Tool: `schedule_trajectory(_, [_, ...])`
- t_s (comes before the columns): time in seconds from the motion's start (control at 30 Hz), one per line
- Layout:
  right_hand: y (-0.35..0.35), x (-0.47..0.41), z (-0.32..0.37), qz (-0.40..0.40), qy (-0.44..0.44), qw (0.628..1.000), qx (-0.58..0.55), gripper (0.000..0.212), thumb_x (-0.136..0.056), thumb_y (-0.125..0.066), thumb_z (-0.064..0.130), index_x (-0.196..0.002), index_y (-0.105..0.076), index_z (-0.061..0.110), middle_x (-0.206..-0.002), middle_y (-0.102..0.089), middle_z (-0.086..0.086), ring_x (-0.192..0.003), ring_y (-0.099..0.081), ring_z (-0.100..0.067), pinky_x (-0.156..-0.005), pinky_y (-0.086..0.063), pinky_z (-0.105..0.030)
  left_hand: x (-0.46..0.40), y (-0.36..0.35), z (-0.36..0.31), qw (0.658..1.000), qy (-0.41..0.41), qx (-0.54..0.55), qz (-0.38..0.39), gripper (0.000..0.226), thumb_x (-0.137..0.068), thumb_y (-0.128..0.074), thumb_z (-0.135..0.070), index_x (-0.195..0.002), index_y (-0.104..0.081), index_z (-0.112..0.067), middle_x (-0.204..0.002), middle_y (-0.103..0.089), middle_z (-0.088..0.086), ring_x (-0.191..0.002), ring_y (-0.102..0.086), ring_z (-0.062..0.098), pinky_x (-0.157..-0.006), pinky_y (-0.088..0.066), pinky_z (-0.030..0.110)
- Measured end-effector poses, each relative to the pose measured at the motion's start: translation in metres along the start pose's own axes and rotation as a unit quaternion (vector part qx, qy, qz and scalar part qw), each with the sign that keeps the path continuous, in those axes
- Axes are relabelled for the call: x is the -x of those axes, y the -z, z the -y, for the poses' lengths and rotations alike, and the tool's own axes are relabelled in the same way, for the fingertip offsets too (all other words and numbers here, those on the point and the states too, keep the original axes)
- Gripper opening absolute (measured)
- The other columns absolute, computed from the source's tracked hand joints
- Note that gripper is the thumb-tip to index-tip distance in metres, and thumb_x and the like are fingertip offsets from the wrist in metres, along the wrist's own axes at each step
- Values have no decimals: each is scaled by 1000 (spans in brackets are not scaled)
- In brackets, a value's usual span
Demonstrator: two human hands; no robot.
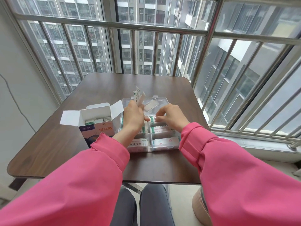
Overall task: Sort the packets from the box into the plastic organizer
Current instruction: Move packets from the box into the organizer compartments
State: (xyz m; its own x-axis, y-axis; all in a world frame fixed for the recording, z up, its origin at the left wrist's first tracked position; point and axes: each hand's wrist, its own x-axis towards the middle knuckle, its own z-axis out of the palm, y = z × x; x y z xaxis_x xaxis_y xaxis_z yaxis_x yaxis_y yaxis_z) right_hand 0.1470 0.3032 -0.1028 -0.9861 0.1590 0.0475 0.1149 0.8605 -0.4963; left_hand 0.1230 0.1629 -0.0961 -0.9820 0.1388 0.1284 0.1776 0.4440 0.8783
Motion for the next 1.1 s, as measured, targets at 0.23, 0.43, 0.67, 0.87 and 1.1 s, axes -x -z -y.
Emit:
schedule_trajectory(0.23, [1, 2, 4, 8, 13, 1000, -9, 15, -82, -71, 19, -94, -73, 12, -98, -70, -4, -95, -62, -17, -85, -45, -27, 3, 1, -3, 1000, 0, -2, 19, 10, -100, -41, -12, -92, -43, -6, -110, -58, 1, -31, -50, -5, -37, -35, 10])
schedule_trajectory(0.43, [23, 4, -21, -100, -81, 992, -17, 17, -88, -59, 20, -88, -74, 11, -92, -71, -10, -93, -64, -25, -84, -50, -33, -1, -7, 0, 999, 12, -8, 50, 12, -100, -38, -12, -96, -46, -4, -115, -62, 12, -33, -52, -3, -32, -29, 11])
schedule_trajectory(0.67, [25, 10, -21, -82, -139, 986, -39, 30, -89, -56, 30, -75, -73, 9, -86, -71, -11, -86, -63, -30, -80, -51, -38, 2, -9, -3, 996, 19, -30, 84, 17, -100, -37, -10, -84, -43, -11, -114, -65, 16, -30, -49, -3, -32, -29, 11])
schedule_trajectory(0.87, [26, 17, -14, -99, -97, 990, -39, 34, -94, -51, 31, -87, -71, 4, -86, -69, -11, -83, -60, -27, -76, -48, -36, 4, -7, 4, 995, 4, 62, 82, 17, -100, -43, -19, -83, -46, -16, -90, -66, 6, -41, -58, 2, -46, -40, 20])
schedule_trajectory(1.1, [28, 44, 14, -30, -17, 911, -410, 6, -86, -64, 4, -81, -67, 6, -65, -62, -7, -45, -55, -4, -46, -40, -13, 29, 14, -3, 973, -29, 153, 168, 18, -100, -43, -13, -82, -48, -15, -67, -68, 2, -36, -44, 4, -39, -32, 16])
